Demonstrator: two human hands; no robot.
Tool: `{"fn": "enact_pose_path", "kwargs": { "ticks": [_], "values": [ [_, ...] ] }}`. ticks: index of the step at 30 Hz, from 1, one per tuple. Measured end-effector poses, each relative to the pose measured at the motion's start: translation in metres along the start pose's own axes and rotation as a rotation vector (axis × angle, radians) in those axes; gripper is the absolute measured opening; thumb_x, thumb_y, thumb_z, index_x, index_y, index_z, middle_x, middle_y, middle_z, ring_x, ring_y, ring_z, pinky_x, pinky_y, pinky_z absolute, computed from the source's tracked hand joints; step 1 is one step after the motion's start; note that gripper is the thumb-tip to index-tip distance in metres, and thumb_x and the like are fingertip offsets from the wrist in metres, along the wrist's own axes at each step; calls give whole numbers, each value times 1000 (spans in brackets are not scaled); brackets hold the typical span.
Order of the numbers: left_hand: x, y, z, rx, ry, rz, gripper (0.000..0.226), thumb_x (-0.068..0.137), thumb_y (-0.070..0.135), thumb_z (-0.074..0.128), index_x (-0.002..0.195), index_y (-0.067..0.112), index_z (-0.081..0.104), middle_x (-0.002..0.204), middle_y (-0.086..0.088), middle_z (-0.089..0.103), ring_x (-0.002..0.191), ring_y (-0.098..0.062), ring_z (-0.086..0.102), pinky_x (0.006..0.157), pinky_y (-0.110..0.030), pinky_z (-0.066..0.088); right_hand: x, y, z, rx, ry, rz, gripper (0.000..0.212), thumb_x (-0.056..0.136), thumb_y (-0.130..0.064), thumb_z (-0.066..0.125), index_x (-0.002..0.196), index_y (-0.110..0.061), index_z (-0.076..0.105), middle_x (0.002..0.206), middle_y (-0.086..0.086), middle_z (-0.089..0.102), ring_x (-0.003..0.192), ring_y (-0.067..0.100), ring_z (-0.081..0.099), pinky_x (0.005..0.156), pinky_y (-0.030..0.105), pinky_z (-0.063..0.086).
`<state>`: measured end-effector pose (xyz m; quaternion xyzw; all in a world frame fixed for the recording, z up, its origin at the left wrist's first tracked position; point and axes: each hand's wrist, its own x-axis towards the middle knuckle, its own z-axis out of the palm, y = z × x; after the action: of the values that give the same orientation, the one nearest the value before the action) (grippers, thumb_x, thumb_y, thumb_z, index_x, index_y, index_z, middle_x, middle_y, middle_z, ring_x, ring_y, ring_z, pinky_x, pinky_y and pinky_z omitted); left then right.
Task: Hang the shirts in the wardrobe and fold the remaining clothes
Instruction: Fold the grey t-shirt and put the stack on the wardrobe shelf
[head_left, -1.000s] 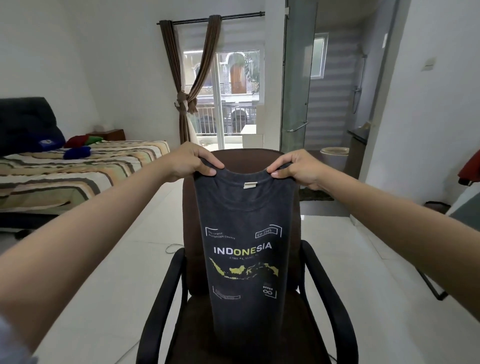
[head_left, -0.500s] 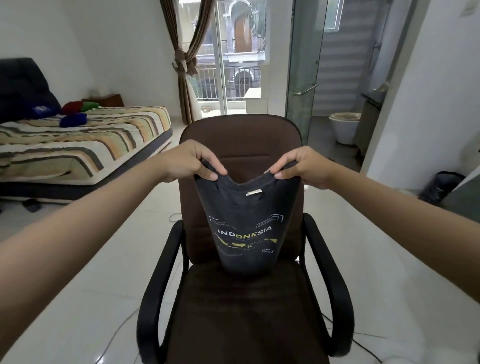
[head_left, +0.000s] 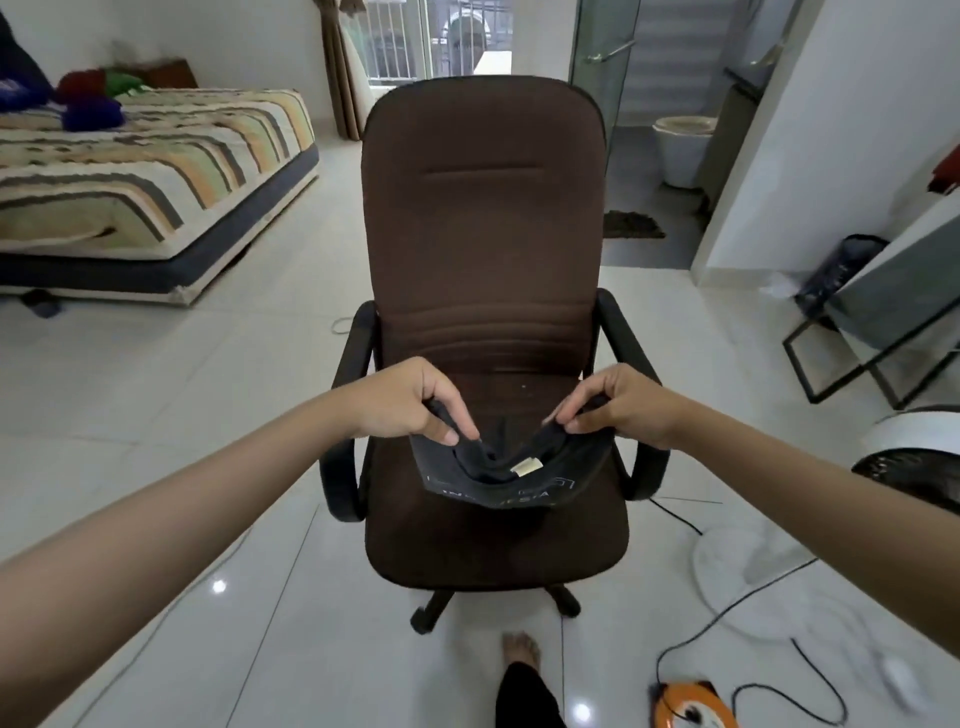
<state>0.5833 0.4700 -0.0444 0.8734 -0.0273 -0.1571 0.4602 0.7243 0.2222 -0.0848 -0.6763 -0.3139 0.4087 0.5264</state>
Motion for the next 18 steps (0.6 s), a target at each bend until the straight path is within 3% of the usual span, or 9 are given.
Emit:
{"fn": "enact_pose_path", "kwargs": {
  "ticks": [5, 10, 12, 16, 18],
  "values": [
    [-40, -29, 65, -34, -103, -44, 30, 76, -5, 70, 83, 23, 76, 90, 1, 75, 89, -17, 69, 84, -23, 53, -47, 53, 49, -7, -64, 77, 33, 76, 15, 65, 71, -15, 78, 90, 8, 75, 87, 18, 71, 75, 22, 54],
    [-55, -58, 100, -108, -148, -117, 28, 78, -5, 69, 86, 20, 77, 95, -12, 73, 92, -32, 68, 88, -48, 54, -69, 86, 76, -24, -86, 149, 23, 77, 15, 65, 78, -5, 75, 89, 7, 75, 84, 16, 71, 73, 22, 55],
    [-54, -65, 105, -112, -152, -132, 28, 78, -5, 69, 86, 21, 77, 96, -14, 73, 93, -36, 67, 88, -51, 53, -69, 96, 80, -38, -78, 172, 18, 77, 14, 66, 81, -2, 74, 90, 8, 75, 83, 16, 71, 73, 22, 55],
    [-39, -76, 102, -96, -114, -162, 32, 76, -7, 69, 86, 22, 77, 91, 5, 74, 92, -17, 68, 89, -32, 53, -55, 109, 75, -19, -56, 203, 20, 78, 13, 66, 80, -5, 74, 91, 10, 74, 85, 16, 71, 74, 22, 55],
    [-24, -84, 96, -103, -72, -184, 32, 75, -9, 69, 86, 20, 76, 91, 6, 74, 92, -16, 67, 88, -29, 52, -40, 115, 67, -7, -25, 218, 21, 78, 14, 65, 80, -5, 74, 88, 7, 75, 83, 14, 71, 72, 19, 54]
  ]
}}
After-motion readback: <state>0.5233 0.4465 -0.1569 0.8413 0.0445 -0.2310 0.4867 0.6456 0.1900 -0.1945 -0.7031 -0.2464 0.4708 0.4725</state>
